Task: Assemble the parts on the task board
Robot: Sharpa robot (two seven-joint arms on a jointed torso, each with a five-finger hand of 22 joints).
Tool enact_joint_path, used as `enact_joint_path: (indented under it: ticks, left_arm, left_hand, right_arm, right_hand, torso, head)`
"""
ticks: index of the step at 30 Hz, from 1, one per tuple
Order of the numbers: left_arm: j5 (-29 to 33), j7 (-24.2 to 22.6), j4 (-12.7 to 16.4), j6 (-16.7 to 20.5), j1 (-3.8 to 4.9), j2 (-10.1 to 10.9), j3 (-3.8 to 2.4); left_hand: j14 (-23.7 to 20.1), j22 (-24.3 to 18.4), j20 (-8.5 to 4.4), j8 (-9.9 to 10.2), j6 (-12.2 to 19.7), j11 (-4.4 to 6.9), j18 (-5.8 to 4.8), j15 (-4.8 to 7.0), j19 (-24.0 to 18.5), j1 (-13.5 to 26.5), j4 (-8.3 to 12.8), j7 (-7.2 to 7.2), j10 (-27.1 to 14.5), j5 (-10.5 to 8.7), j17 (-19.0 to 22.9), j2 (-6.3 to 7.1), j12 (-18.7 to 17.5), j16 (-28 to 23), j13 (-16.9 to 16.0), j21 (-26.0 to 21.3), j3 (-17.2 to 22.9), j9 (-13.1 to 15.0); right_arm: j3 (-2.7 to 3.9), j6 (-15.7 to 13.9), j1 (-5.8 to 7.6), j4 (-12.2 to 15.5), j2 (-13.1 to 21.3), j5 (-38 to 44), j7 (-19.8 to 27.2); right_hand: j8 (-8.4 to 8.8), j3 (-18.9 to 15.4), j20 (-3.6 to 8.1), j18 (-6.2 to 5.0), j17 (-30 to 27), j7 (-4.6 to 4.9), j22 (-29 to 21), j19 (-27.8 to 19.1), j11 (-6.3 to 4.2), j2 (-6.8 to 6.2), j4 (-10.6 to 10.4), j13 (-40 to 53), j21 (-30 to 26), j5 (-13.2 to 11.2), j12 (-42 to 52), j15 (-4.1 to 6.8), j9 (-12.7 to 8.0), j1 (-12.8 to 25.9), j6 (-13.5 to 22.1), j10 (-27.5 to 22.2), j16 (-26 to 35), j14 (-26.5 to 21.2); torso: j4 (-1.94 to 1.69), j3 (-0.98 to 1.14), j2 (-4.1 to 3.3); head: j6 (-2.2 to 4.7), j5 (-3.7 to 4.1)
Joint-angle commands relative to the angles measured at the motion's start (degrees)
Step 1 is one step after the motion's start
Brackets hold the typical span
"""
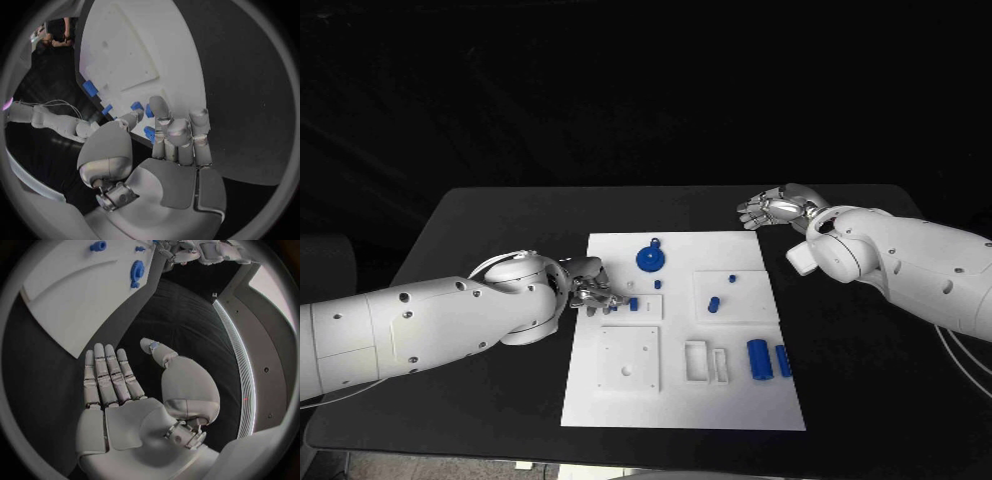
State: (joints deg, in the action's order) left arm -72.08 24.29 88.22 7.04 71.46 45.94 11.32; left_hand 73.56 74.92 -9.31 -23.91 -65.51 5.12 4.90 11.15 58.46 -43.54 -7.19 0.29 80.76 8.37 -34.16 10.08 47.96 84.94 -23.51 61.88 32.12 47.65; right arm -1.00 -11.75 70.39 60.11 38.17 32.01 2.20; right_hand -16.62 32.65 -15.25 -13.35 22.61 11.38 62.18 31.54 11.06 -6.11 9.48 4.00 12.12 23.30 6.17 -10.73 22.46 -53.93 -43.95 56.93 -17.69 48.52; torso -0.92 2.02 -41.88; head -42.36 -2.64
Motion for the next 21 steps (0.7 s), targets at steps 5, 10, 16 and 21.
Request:
enact_joint_path:
  ticks: [5,10,16,21]
  left_arm:
    - [0.2,1.41,-0.11,-1.33,-0.39,0.13,0.32]
    - [-0.01,1.36,0.09,-1.4,-0.39,0.24,0.32]
    - [0.83,1.4,0.07,-1.56,-0.39,0.37,0.32]
    - [1.66,1.26,0.2,-1.68,-0.39,0.37,0.32]
  left_hand:
    - [-0.06,0.67,-6.44,0.21,-0.15,0.21,0.87,0.33,0.38,-0.78,-0.47,0.26,0.33,-0.34,-0.15,-0.46,0.05,-0.02,-0.15,0.07,-0.27,0.24]
    - [-0.07,0.73,-6.43,0.25,-0.15,0.21,0.9,0.32,0.33,-1.13,-0.4,0.25,0.31,-0.27,-0.2,-1.04,0.11,0.05,-0.22,0.14,-0.73,0.39]
    - [-0.2,0.94,-6.32,0.47,-0.34,0.14,0.91,0.33,-0.08,-1.44,-0.59,0.22,0.19,4.98,-0.42,-5.52,0.4,0.38,-0.46,0.45,-2.61,0.84]
    - [-0.27,1.01,-6.28,0.73,-0.45,0.19,0.9,0.29,-0.4,-1.79,0.8,0.24,0.09,10.34,-0.52,-7.66,0.54,0.53,-0.54,0.78,-3.45,1.09]
  right_arm:
    - [0.02,0.75,-0.04,0.04,0.01,0.07,0.45]
    - [0.02,0.76,-0.06,0.06,0.04,0.07,0.45]
    - [0.02,0.75,-0.08,0.07,0.03,0.09,0.44]
    - [0.02,0.77,-0.09,0.06,0.04,0.11,0.43]
  right_hand:
    - [-0.28,-0.22,-0.31,-0.94,-0.09,1.27,0.06,-0.2,0.14,-0.11,0.23,-0.04,-0.33,0.31,-0.31,0.0,-0.06,0.48,0.25,0.05,-0.21,-0.51]
    - [-0.29,-0.23,-0.31,-0.94,-0.1,1.27,0.07,-0.2,0.14,-0.09,0.24,-0.04,-0.33,0.32,-0.31,0.0,-0.06,0.48,0.25,0.05,-0.22,-0.51]
    - [-0.3,-0.23,-0.31,-0.95,-0.11,1.27,0.08,-0.2,0.14,-0.09,0.25,-0.04,-0.33,0.33,-0.31,0.01,-0.07,0.49,0.25,0.05,-0.23,-0.51]
    - [-0.3,-0.26,-0.31,-0.95,-0.11,1.27,0.09,-0.2,0.14,-0.1,0.25,-0.04,-0.34,0.33,-0.31,0.0,-0.07,0.51,0.25,0.05,-0.23,-0.52]
  torso:
    - [-0.03,0.03,0.01]
    - [-0.05,0.02,0.01]
    - [-0.04,0.02,0.02]
    - [-0.04,0.02,0.02]
  head:
    - [-0.11,0.06]
    - [-0.28,0.17]
    - [-0.12,0.03]
    - [-0.17,0.0]
